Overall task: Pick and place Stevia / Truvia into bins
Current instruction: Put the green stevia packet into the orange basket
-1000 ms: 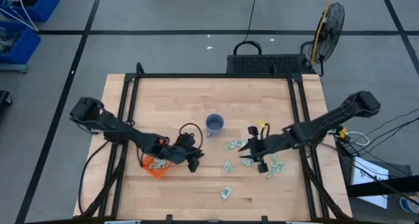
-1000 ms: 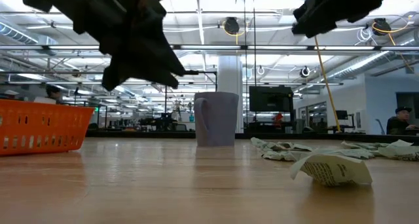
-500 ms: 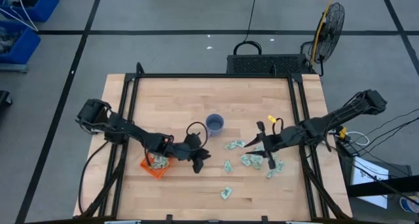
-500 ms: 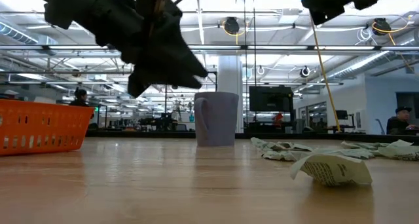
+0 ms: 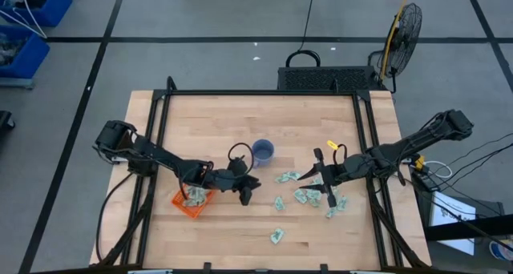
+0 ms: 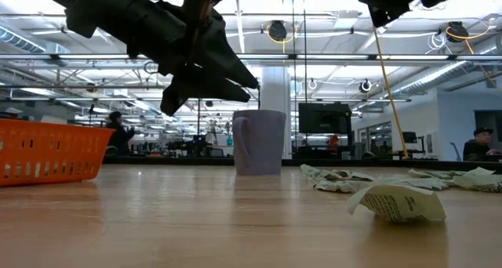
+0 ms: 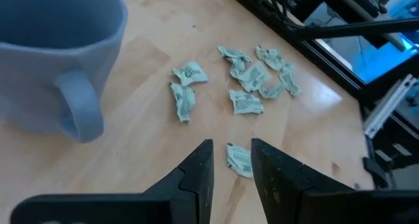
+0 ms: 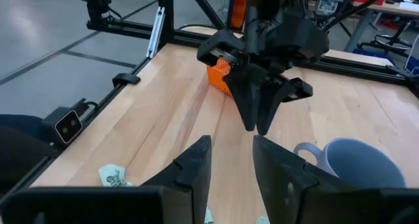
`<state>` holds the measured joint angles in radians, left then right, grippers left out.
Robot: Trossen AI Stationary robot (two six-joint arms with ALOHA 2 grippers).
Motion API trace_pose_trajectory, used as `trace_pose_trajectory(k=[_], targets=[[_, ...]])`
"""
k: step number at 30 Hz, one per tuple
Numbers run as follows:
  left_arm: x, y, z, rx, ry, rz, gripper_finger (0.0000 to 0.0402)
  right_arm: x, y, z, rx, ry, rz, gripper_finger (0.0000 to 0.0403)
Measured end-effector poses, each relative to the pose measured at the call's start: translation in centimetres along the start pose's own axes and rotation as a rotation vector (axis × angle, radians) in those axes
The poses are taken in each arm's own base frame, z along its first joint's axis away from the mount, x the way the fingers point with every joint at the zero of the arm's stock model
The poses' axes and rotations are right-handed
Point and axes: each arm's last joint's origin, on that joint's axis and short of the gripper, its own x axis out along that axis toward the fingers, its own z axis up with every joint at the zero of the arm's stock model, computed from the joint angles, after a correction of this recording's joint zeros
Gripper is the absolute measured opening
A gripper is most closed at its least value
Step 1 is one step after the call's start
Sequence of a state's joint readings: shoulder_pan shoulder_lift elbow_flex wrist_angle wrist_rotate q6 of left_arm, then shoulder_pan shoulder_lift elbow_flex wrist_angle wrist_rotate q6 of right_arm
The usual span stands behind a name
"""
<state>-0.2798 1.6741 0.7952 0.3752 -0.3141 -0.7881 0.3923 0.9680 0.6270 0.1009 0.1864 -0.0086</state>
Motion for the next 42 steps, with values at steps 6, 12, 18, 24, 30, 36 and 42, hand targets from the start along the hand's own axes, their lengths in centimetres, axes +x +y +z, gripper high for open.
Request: trace_pose_trajectory(k=[6, 12, 18, 24, 30, 36, 42], targets=[[0.0, 0.0, 0.0, -0.018, 0.011, -0.007, 0.0106, 0.0, 0.0, 0.0, 0.0, 0.0, 0.0, 0.0105], [0.0, 0.0, -0.1, 0.04, 0.015, -0.011, 0.0106, 0.0, 0.0, 0.0, -0.005, 0.0, 0.0, 0.0105], [0.1, 0.3, 0.3, 0.093, 0.006, -0.003, 0.0106, 0.0, 0.0, 0.0, -0.031, 0.001, 0.0, 0.0105], [0.1, -0.1, 0.8, 0.009, -0.03, -0.056, 0.0106, 0.0, 0.0, 0.0, -0.033, 0.001, 0.0, 0.0105], [0.1, -0.5, 1.2, -0.054, -0.067, -0.097, 0.0106, 0.0, 0.0, 0.0, -0.034, 0.001, 0.0, 0.0105], [0.1, -0.5, 1.2, -0.043, -0.065, -0.094, 0.0106, 0.0, 0.0, 0.0, -0.034, 0.001, 0.0, 0.0105], [0.1, -0.4, 1.2, -0.042, -0.089, -0.068, 0.0106, 0.0, 0.0, 0.0, -0.034, 0.001, 0.0, 0.0105]])
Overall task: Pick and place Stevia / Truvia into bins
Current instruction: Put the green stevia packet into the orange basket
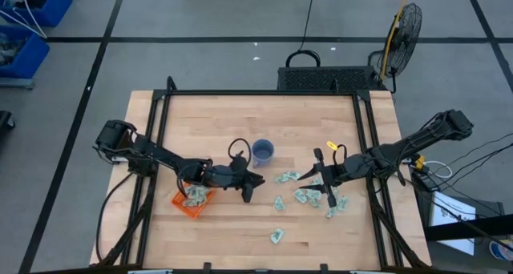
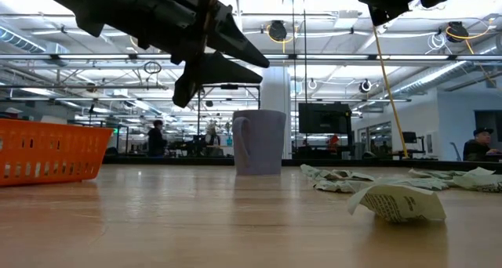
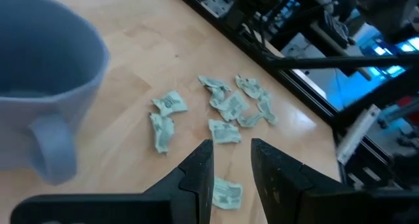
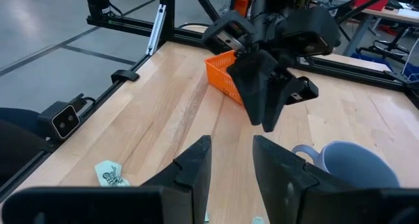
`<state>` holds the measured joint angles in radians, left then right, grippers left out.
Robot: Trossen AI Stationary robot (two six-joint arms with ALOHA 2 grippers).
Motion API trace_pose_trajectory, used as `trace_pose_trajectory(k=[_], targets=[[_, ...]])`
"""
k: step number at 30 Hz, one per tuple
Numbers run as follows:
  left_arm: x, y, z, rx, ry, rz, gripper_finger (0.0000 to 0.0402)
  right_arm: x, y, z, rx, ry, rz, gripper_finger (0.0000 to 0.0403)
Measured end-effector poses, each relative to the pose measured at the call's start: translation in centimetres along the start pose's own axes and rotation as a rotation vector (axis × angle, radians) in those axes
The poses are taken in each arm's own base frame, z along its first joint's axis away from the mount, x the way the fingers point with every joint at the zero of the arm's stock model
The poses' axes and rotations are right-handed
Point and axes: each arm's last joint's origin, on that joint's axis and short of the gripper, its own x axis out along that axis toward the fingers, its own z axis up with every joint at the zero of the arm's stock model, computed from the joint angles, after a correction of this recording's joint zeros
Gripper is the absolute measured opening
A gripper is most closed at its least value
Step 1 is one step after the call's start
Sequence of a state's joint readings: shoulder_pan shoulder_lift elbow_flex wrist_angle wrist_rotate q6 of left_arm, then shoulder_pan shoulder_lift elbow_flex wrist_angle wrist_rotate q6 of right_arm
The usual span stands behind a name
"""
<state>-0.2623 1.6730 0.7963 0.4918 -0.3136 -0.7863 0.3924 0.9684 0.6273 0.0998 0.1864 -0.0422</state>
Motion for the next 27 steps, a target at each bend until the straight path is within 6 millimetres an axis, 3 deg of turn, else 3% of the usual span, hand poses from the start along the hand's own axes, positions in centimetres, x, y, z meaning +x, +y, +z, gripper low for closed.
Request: trace_pose_trajectory(k=[22, 27], targets=[[0.2, 0.9, 0.8, -0.045, -0.085, 0.091, 0.0106, 0.0, 0.0, 0.0, 0.0, 0.0, 0.0, 0.0105], [0.4, 0.3, 1.1, -0.026, -0.04, 0.02, 0.0106, 0.0, 0.0, 0.0, 0.001, 0.0, 0.0, 0.0105]])
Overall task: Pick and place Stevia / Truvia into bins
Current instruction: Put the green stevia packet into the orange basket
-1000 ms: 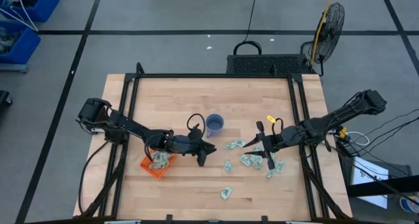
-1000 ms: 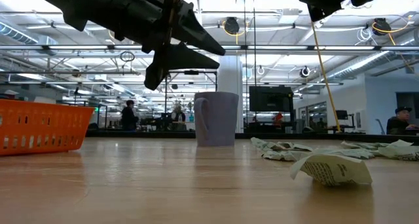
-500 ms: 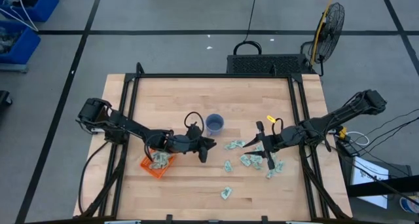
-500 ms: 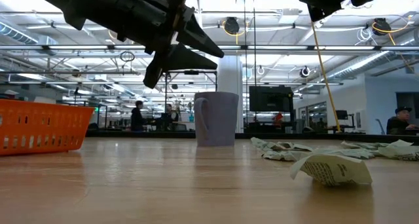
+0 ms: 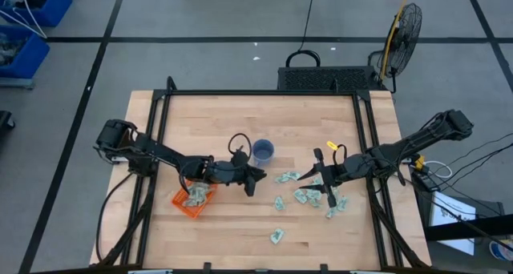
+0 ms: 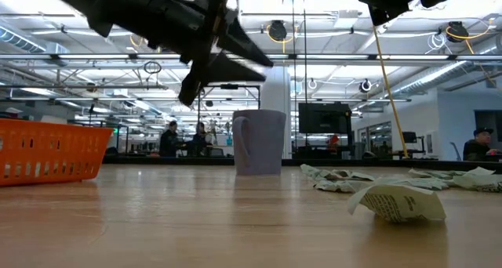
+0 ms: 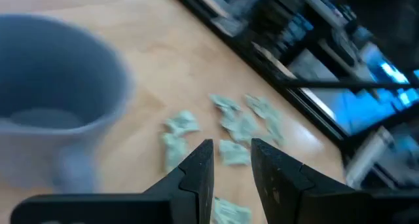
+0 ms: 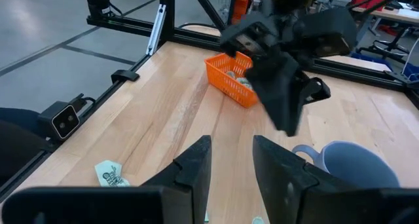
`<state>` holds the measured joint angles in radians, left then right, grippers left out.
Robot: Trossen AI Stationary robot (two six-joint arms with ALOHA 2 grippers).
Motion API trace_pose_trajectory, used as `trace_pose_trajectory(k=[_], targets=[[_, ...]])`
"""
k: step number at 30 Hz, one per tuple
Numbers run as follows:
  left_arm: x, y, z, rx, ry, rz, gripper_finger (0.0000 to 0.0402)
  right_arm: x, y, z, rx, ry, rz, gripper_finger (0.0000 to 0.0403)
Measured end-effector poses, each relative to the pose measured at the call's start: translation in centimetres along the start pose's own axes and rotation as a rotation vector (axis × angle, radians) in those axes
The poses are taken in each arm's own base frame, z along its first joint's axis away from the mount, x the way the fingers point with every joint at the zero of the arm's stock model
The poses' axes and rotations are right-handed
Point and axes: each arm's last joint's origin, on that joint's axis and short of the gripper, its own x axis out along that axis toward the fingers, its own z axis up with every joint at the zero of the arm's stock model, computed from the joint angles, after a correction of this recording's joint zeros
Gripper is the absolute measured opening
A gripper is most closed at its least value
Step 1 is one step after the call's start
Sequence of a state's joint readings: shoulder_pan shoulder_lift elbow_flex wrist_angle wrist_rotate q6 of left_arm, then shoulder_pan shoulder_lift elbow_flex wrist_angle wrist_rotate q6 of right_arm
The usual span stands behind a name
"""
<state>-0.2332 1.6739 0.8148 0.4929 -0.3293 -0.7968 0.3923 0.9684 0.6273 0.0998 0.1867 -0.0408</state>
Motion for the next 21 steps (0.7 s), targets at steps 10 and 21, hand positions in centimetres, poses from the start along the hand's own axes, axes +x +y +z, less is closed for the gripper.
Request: trace_pose_trajectory(k=[10, 21], targets=[[1.4, -6.2, -0.9, 0.443, 0.213, -0.039, 0.0106, 0.9, -0.5, -0.9, 0.149, 0.076, -0.037, 0.0105], [5.7, -8.7, -6.2, 0.453, 0.428, -0.171, 0.0106, 2.1, -2.1, -1.9, 0.195, 0.135, -0.111, 0.0105]])
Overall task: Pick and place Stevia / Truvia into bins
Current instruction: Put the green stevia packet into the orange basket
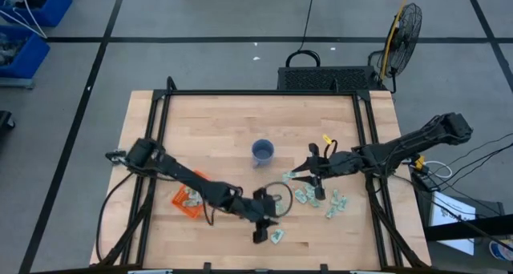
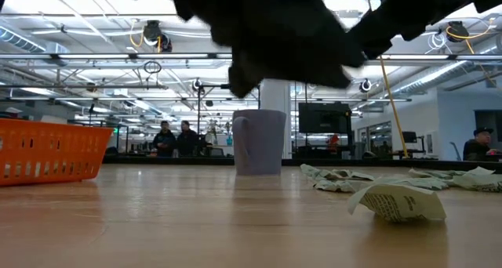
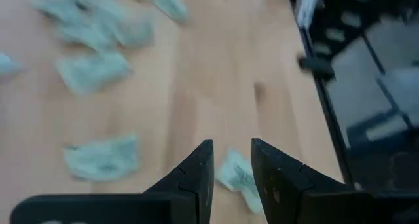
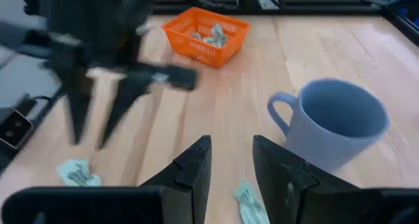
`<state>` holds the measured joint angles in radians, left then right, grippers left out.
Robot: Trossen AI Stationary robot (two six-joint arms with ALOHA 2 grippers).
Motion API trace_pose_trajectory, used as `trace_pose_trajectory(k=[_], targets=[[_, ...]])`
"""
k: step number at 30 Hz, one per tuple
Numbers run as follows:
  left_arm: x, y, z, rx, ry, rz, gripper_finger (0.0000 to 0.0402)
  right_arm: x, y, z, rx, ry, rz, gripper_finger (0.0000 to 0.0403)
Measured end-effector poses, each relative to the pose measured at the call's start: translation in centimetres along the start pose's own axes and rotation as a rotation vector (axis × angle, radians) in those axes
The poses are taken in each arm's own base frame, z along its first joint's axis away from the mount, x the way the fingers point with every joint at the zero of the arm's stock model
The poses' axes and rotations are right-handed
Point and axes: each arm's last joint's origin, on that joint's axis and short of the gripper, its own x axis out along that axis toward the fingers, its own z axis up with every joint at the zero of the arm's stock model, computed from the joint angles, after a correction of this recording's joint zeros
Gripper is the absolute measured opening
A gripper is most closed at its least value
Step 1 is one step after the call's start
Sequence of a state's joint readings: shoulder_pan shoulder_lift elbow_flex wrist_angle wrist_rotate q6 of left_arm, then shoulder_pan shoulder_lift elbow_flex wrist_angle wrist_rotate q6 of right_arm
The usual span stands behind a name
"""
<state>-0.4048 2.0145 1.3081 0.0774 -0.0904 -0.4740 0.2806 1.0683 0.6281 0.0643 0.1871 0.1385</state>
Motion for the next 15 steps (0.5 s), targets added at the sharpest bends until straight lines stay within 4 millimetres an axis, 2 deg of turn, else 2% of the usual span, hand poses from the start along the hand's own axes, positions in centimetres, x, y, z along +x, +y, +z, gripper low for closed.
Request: trace_pose_trajectory(k=[2, 7, 15], targets=[[1.0, -0.4, -1.3, 0.022, 0.053, -0.008, 0.0106, 0.0, 0.0, 0.1, 0.001, -0.006, 0.002, 0.0105], [2.9, -1.7, -3.5, 0.132, 0.062, -0.035, 0.0106, 0.0, 0.0, 0.1, 0.001, -0.009, 0.006, 0.0105], [4.2, -2.5, -5.9, 0.452, 0.067, 0.006, 0.0106, 0.0, 0.1, 0.3, 0.004, -0.026, 0.009, 0.0105]])
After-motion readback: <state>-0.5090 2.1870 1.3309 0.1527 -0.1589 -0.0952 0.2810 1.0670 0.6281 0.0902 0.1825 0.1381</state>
